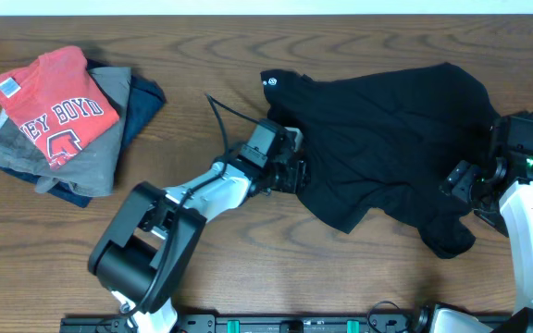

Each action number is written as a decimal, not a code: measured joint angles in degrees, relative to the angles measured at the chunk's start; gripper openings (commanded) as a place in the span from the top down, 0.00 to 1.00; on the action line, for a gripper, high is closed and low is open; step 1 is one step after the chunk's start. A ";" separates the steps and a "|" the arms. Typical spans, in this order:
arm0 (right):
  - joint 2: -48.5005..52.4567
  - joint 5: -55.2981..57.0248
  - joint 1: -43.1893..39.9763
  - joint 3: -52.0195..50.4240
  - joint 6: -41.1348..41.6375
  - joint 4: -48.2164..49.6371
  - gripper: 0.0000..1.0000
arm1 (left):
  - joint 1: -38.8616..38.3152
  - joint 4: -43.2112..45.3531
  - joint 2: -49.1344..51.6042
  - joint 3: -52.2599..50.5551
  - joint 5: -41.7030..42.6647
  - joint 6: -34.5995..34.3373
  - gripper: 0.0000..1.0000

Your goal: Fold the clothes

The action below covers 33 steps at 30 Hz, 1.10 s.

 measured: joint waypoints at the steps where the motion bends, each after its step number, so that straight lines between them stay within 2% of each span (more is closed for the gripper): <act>1: 0.00 0.00 0.00 0.00 0.00 -0.02 0.01 | -0.31 -0.15 0.33 -0.04 0.00 0.00 0.94; 7: 0.00 -0.22 0.00 0.00 0.00 -0.35 0.01 | 3.56 -5.38 -0.46 0.00 -0.94 0.57 0.94; 12: 0.00 -0.48 0.00 0.00 0.00 -0.92 0.01 | 17.25 -12.63 -6.03 2.73 -4.61 3.30 0.94; 13: 0.00 -0.61 0.00 0.00 0.00 -0.92 0.01 | 20.87 -13.68 -7.56 4.42 -5.07 3.52 0.83; 14: 0.00 -0.66 0.00 0.00 0.00 -0.90 0.01 | 23.98 -14.47 -8.87 6.14 -5.60 4.07 0.43; 15: 0.00 -0.83 0.00 0.00 0.00 -0.87 0.01 | 27.02 -15.32 -10.25 7.98 -6.05 4.42 0.11; 16: 0.00 -0.92 0.00 0.00 0.00 -0.87 0.01 | 30.25 -16.11 -11.85 9.81 -5.99 4.17 0.02; 20: 0.00 -1.36 0.00 0.00 -0.02 -0.92 0.01 | 38.47 -24.11 -17.03 13.25 -3.08 4.00 0.02; 24: 0.00 -1.86 0.00 0.00 0.00 -1.31 0.01 | 39.17 -42.25 -17.57 12.83 3.02 4.22 0.02; 26: 0.00 -2.58 0.00 0.00 -0.02 -1.31 0.01 | 38.07 -48.57 -17.00 11.63 4.81 4.28 0.02; 29: 0.00 -3.56 0.00 0.00 -0.02 -1.31 0.01 | 35.60 -51.32 -16.90 8.94 6.38 4.39 0.02; 33: 0.00 -4.50 0.00 0.00 -0.02 -1.33 0.01 | 31.61 -47.76 -16.90 5.40 6.03 4.85 0.02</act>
